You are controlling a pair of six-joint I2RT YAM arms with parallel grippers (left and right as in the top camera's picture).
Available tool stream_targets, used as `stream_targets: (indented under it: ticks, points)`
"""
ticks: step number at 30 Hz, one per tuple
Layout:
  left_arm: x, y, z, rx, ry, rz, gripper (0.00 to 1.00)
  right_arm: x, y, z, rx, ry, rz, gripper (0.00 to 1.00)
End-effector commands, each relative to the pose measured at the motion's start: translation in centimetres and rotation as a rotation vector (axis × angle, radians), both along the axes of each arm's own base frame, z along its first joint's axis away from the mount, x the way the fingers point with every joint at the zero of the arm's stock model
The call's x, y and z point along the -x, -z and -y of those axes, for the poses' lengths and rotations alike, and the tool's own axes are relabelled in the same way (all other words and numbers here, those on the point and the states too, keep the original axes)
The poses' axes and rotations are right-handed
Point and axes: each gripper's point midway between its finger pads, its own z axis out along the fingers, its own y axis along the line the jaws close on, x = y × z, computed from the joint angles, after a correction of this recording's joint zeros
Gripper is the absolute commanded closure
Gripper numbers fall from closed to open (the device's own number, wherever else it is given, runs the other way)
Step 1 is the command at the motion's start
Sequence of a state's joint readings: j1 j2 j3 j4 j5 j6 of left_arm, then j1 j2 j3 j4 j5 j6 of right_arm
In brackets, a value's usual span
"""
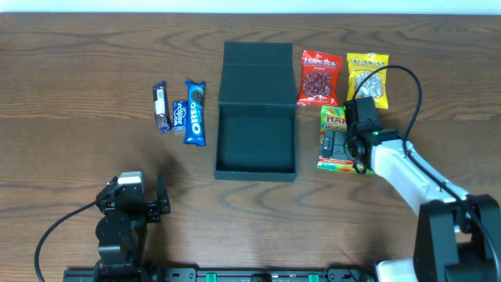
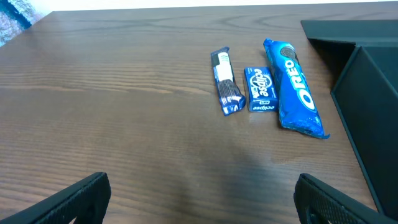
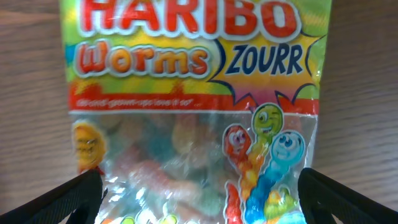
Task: Pack container
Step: 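Grasp the Haribo Worms bag top with the right gripper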
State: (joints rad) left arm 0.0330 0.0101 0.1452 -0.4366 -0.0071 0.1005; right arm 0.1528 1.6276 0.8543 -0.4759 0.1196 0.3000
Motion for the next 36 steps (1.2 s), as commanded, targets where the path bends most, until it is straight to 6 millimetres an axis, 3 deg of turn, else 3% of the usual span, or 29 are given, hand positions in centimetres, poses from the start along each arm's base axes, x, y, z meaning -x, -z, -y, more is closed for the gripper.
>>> stream_targets:
  ticks: [1, 4, 8, 13, 18, 20, 25, 28, 32, 36]
  points:
    - [0.0, 0.8, -0.2, 0.014, -0.014, -0.012, 0.05, -0.5, 0.5, -1.1, -0.103, 0.006, -0.008, 0.01]
    - [0.0, 0.8, -0.2, 0.014, -0.014, -0.012, 0.05, -0.7, 1.3, -1.9, -0.144, -0.018, -0.021, 0.05]
    - [0.0, 0.8, -0.2, 0.014, -0.014, -0.012, 0.05, -0.3, 2.9, -1.9, -0.142, -0.015, -0.063, 0.21]
    - [0.0, 0.8, -0.2, 0.014, -0.014, -0.012, 0.05, 0.8, 4.7, -2.1, -0.155, -0.015, -0.135, 0.55]
    - [0.0, 0.8, -0.2, 0.014, -0.014, -0.011, 0.05, 1.4, 5.2, -2.6, -0.185, -0.005, -0.169, 0.90]
    - [0.0, 0.8, -0.2, 0.014, -0.014, -0.012, 0.05, 1.8, 5.2, -2.6, -0.187, -0.001, -0.183, 0.99]
    - [0.0, 0.8, -0.2, 0.014, -0.014, -0.012, 0.05, 3.3, 5.1, -3.1, -0.218, -0.004, -0.243, 0.99]
    - [0.0, 0.8, -0.2, 0.014, -0.014, -0.012, 0.05, 3.6, 4.0, -3.4, -0.240, -0.009, -0.245, 0.98]
    - [0.0, 0.8, -0.2, 0.014, -0.014, -0.012, 0.05, 3.1, 0.5, -3.6, -0.255, -0.022, -0.157, 0.99]
    - [0.0, 0.8, -0.2, 0.014, -0.014, -0.012, 0.05, 2.0, -5.2, -3.7, -0.275, -0.047, 0.025, 0.98]
